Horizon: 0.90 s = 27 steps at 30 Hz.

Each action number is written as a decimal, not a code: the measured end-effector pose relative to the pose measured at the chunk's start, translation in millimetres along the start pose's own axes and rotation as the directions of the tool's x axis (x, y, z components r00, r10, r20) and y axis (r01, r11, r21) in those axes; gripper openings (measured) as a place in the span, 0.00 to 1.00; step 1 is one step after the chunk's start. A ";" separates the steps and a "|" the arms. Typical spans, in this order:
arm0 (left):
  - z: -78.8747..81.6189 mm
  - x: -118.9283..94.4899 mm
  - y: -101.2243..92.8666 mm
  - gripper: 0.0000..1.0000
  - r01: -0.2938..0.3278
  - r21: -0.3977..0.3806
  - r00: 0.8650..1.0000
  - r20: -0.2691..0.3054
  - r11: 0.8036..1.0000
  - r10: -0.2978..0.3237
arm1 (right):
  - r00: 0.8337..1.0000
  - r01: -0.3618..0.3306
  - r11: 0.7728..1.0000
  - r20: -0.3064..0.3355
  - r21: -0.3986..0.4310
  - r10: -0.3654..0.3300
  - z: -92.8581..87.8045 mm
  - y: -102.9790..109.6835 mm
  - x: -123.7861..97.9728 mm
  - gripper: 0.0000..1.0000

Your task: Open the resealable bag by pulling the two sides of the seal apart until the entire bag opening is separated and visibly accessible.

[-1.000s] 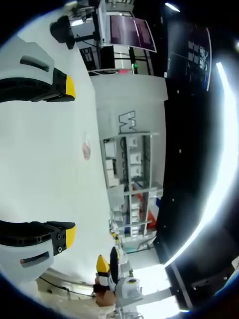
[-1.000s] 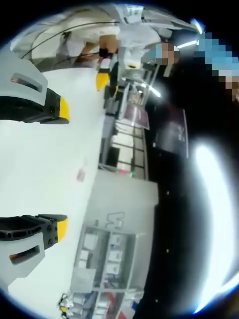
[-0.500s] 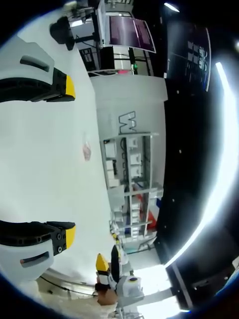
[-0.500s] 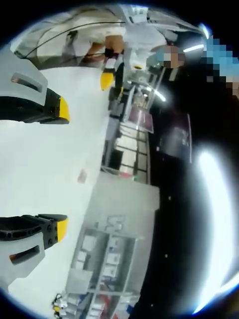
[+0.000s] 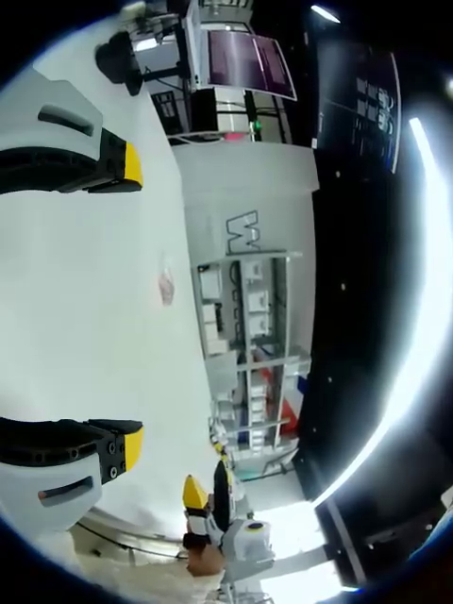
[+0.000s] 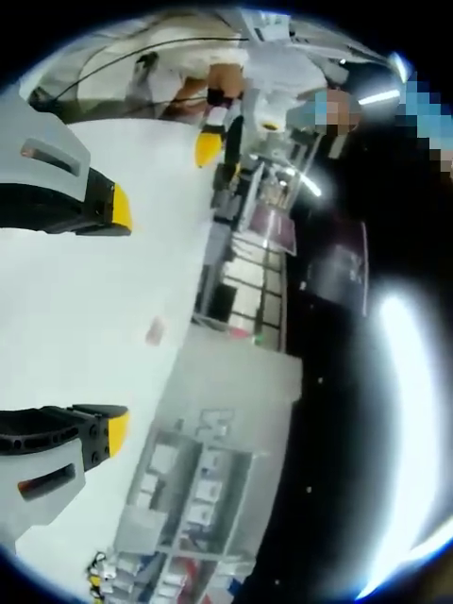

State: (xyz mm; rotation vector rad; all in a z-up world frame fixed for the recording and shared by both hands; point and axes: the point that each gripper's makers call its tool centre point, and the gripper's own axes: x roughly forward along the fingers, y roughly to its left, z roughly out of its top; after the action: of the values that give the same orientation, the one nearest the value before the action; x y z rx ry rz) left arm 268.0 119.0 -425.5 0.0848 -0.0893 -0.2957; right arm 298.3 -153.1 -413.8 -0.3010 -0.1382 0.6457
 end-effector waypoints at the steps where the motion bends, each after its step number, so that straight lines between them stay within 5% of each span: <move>1: -0.3 0.0 -0.2 0.98 0.001 0.000 1.000 -0.001 1.000 -0.001 | 1.000 -0.001 1.000 0.002 -0.002 0.001 0.8 0.1 0.7 0.73; 27: 0.3 0.6 1.0 0.98 -0.001 -0.005 1.000 0.000 1.000 0.001 | 0.999 0.003 0.995 -0.045 -0.098 -0.007 -5.3 -7.2 21.0 0.73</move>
State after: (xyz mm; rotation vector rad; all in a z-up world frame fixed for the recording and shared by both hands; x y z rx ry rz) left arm 268.8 119.8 -425.0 0.0798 -0.0885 -0.2949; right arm 320.2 -147.0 -415.8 -0.4101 -0.1270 0.6278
